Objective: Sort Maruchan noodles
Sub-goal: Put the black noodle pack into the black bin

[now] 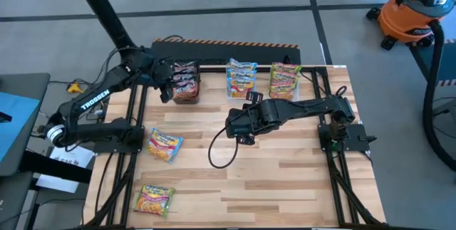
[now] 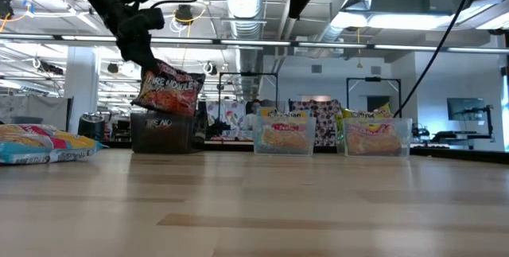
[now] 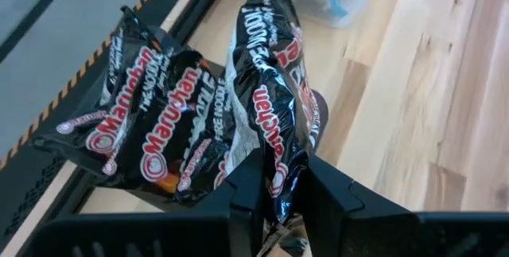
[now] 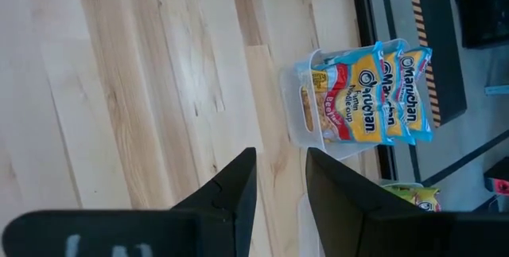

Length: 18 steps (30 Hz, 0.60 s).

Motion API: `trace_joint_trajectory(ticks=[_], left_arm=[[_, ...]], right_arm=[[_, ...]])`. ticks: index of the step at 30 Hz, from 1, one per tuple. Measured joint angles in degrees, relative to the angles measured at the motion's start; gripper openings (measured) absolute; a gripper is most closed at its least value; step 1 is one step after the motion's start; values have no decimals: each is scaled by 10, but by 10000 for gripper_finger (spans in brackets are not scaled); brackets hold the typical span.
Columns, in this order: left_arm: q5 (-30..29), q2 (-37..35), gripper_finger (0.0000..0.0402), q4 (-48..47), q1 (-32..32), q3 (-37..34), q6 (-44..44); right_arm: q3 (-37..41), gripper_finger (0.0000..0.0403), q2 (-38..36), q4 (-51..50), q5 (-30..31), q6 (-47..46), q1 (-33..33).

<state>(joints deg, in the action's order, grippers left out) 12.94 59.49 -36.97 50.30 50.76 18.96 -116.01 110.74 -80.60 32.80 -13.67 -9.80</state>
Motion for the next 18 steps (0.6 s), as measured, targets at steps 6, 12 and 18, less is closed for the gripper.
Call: trace_joint_trajectory(ticks=[6, 12, 18], left_arm=[[-45, 24, 48, -1, 0, 0, 0], [-61, 54, 48, 14, 0, 0, 5], [-94, 63, 48, 19, 0, 0, -3]], right_arm=[[0, 133, 0, 0, 0, 0, 0], [0, 133, 0, 0, 0, 0, 0], [0, 133, 0, 0, 0, 0, 0]])
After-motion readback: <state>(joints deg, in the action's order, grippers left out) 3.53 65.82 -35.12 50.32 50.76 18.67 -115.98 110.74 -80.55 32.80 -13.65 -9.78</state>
